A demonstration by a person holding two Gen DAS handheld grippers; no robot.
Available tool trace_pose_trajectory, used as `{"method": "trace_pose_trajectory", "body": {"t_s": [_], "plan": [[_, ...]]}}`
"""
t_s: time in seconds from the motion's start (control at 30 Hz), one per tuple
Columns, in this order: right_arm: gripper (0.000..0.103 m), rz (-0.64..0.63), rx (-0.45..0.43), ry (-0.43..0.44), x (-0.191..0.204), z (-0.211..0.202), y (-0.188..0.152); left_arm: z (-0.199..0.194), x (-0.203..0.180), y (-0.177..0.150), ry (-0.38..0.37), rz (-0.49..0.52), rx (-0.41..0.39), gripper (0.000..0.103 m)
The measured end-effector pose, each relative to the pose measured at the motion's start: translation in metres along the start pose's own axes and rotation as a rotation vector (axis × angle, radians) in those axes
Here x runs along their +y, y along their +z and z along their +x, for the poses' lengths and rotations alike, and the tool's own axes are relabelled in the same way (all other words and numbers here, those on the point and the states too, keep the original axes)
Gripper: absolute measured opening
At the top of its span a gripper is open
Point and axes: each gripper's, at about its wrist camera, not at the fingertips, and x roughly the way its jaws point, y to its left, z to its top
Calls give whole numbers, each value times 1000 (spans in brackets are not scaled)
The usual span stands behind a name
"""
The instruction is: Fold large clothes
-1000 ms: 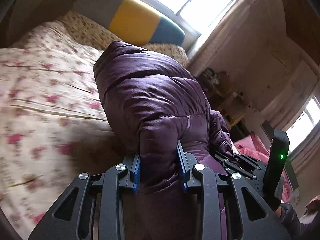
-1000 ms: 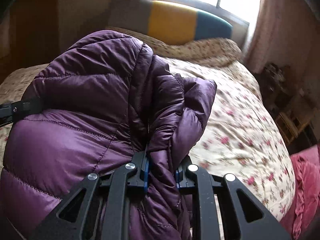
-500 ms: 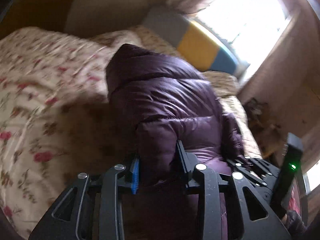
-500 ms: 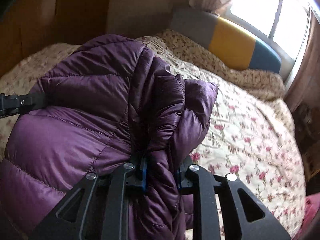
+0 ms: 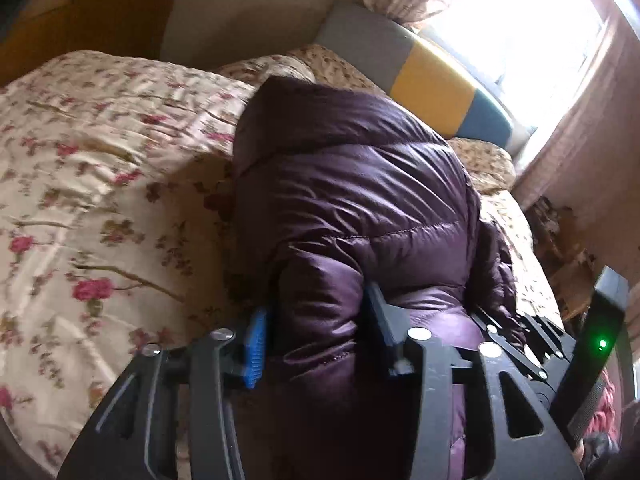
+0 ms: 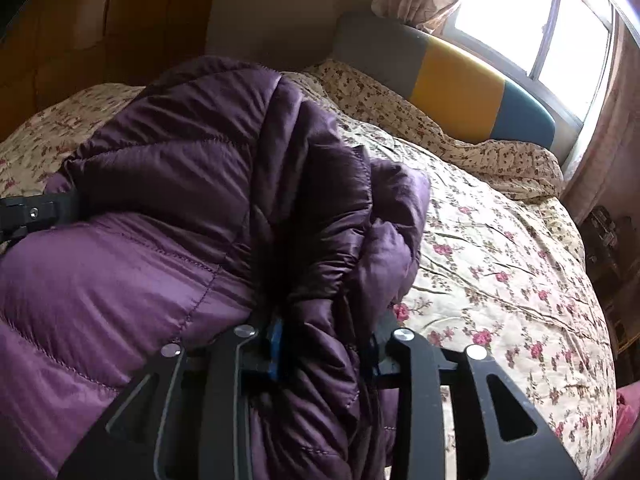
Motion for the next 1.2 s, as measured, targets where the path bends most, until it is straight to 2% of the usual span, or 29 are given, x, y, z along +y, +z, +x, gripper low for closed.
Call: {"method": "trace_pose_trajectory", "body": {"t_s": [0.03, 0.1, 0.23, 0.33, 0.47, 0.6, 0.93, 1.07, 1.2], "plan": [[38, 14, 3, 0, -3, -3, 2, -4, 0, 1, 18, -3, -9, 55], [55, 38, -5, -13, -10, -13, 9, -17, -2, 2, 44, -7, -37, 55], [56, 40, -54, -25, -15, -38, 14, -44, -6, 0, 64, 1, -94, 55], [53, 35, -86, -31, -14, -57, 17, -58, -11, -2, 66, 11, -127, 55], [35, 22, -100, -11, -8, -76, 14, -69, -20, -10, 49, 23, -147, 55], [30, 4, -81, 9, 1, -84, 1, -66, -27, -15, 40, 40, -140, 55], [27, -39, -15, -5, 9, -56, -21, -36, -29, -33, 45, 71, -62, 55], [26, -43, 3, -12, 15, -36, -33, -22, -26, -40, 60, 90, -54, 55], [27, -32, -1, -4, 12, -35, -36, -24, -31, -40, 89, 87, -54, 56]]}}
